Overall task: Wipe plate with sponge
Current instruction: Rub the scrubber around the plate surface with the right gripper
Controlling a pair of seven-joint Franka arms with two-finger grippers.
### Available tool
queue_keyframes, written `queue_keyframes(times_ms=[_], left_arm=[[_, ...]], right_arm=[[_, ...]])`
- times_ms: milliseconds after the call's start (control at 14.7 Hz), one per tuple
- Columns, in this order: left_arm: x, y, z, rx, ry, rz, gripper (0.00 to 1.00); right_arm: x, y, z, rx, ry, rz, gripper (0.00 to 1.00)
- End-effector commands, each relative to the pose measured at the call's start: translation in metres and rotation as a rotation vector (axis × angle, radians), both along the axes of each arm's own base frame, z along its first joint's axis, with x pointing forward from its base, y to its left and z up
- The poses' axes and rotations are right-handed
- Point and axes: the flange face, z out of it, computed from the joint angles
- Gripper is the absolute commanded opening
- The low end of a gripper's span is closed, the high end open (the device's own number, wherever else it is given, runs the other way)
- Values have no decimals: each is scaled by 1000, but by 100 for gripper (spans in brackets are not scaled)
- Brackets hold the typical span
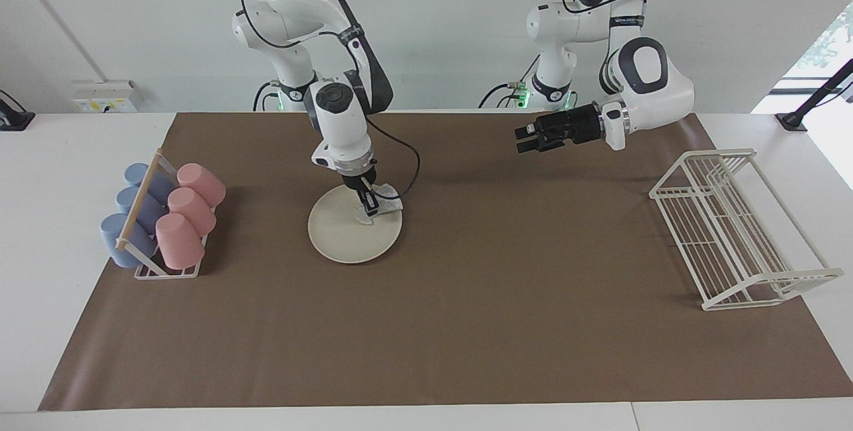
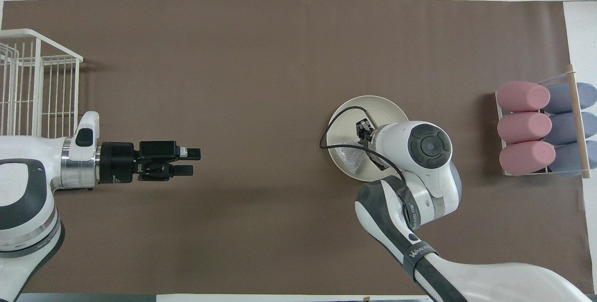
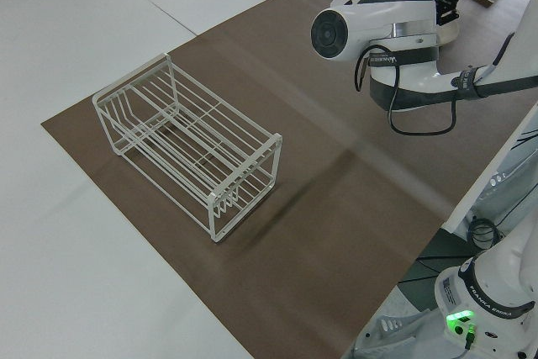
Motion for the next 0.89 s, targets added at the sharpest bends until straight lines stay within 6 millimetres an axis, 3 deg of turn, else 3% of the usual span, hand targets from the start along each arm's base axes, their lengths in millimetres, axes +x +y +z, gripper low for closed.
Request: queue_keyframes(times_ms=[0, 204, 272, 681, 817], left_arm=[[12, 0, -2, 107, -6, -48, 100], [17, -2, -7, 214, -12, -78, 100], [18, -2, -7, 218, -4, -75, 100], [23, 0, -4, 229, -6, -49, 100], [26, 0, -3, 229, 4, -39, 100]], right_arm=[[9, -33, -9, -12, -7, 76, 0], [15, -56, -10, -22, -13, 121, 0], [15, -55, -10, -21, -13, 117, 0], [-7, 10, -8, 4, 9, 10, 0], [-9, 14, -7, 9, 9, -17, 0]])
